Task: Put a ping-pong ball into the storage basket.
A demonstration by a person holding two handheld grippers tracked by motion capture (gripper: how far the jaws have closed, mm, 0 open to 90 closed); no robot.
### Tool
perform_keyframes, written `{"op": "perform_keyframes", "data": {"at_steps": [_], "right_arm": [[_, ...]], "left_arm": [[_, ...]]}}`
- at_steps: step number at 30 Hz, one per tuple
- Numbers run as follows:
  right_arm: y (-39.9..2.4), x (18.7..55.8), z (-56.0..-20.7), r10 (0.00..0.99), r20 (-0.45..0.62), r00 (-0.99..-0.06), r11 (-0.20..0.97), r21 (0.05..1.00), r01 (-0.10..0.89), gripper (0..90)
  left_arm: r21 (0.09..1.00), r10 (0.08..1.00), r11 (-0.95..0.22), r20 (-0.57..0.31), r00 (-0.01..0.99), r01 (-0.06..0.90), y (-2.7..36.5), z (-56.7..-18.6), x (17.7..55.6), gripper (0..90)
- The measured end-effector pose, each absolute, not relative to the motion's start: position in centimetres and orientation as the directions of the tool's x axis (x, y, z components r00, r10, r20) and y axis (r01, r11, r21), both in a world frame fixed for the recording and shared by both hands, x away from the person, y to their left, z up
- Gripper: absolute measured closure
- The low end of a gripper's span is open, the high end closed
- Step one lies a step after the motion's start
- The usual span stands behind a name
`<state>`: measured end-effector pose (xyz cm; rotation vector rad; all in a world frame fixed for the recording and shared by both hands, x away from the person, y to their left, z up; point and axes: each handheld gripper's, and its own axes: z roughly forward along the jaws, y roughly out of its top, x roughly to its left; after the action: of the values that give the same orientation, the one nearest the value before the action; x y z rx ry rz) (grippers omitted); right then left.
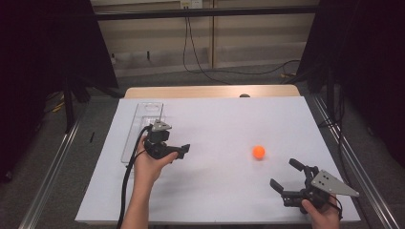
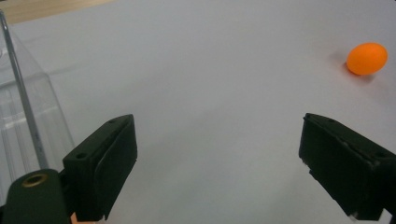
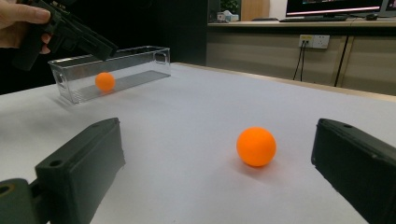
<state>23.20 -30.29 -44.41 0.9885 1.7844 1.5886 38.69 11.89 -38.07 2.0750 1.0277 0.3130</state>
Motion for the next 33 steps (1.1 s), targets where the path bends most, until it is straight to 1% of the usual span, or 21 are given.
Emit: {"op": "perform_keyframes", "data": {"at_steps": [16,29,33], "right_arm": [[-30.3,23.3,-44.4,0.815,0.07,-0.576,0.032,0.986,0.164,1.7],[-30.3,23.3,-44.5,0.815,0.073,-0.575,0.03,0.985,0.167,1.7],[-30.3,23.3,-44.5,0.814,0.073,-0.576,0.03,0.985,0.167,1.7]], "left_arm": [[0.747,0.742,-0.386,-0.097,0.664,0.541,10.7,-38.3,38.6,10.7],[0.745,0.72,-0.405,-0.096,0.687,0.53,9.6,-38.7,38.6,10.4],[0.745,0.713,-0.402,-0.11,0.692,0.533,9.3,-38.9,38.5,10.4]]}}
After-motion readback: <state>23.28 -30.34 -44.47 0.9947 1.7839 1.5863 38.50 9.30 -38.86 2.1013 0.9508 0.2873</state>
